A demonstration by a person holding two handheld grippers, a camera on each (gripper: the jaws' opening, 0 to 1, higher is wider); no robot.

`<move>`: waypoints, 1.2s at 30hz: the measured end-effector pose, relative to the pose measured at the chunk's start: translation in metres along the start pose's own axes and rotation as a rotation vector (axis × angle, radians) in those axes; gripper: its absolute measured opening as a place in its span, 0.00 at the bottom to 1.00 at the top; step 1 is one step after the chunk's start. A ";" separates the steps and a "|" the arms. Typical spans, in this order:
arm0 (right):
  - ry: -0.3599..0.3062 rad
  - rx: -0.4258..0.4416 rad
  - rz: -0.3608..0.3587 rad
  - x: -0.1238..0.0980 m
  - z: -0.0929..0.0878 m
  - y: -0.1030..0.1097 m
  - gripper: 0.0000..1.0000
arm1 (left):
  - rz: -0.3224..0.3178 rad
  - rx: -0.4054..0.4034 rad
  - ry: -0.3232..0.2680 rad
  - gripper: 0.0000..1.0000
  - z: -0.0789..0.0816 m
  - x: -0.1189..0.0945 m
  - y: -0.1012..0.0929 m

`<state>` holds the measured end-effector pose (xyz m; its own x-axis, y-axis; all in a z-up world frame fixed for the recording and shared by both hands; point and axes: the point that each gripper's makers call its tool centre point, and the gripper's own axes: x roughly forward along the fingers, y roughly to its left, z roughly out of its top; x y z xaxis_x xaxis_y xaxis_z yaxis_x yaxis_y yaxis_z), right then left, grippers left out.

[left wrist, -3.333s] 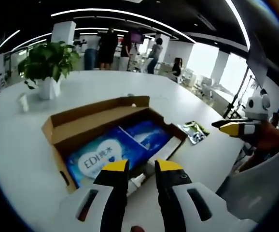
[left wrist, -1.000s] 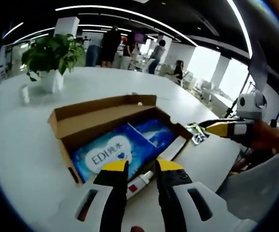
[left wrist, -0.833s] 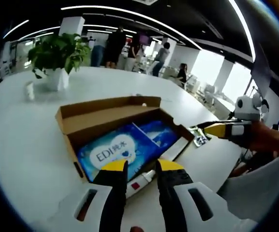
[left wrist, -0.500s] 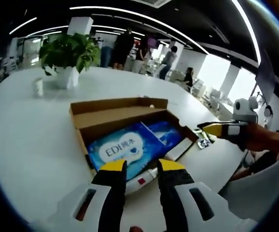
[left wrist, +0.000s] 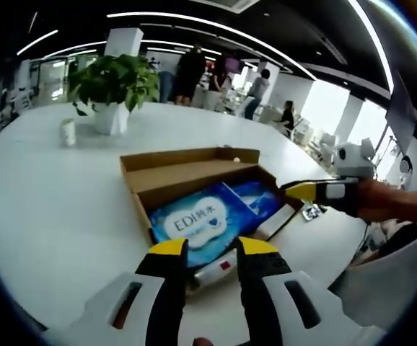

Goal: Operate the shoe box by opening the lid, removing the specified soft item, and placing it in the target area until the item is outside and the box remains undamaged.

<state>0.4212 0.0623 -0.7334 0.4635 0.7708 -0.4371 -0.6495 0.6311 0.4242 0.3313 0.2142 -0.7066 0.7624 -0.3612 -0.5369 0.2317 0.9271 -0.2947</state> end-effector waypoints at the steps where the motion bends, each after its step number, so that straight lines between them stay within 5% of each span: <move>1: -0.001 0.004 0.001 0.002 0.000 0.000 0.34 | 0.003 -0.001 -0.004 0.26 0.001 -0.001 0.001; 15: 0.036 0.030 0.020 0.040 -0.006 0.012 0.34 | 0.036 -0.017 -0.023 0.26 0.009 -0.010 0.012; 24: 0.100 0.018 -0.002 0.042 -0.014 0.027 0.32 | 0.040 -0.012 -0.016 0.26 0.009 -0.013 0.016; 36: 0.189 0.071 -0.025 0.070 -0.026 0.010 0.21 | 0.043 -0.001 -0.002 0.26 0.010 -0.011 0.029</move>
<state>0.4309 0.1204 -0.7806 0.3531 0.7290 -0.5864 -0.5921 0.6594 0.4633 0.3354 0.2460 -0.7015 0.7726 -0.3211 -0.5478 0.1983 0.9416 -0.2723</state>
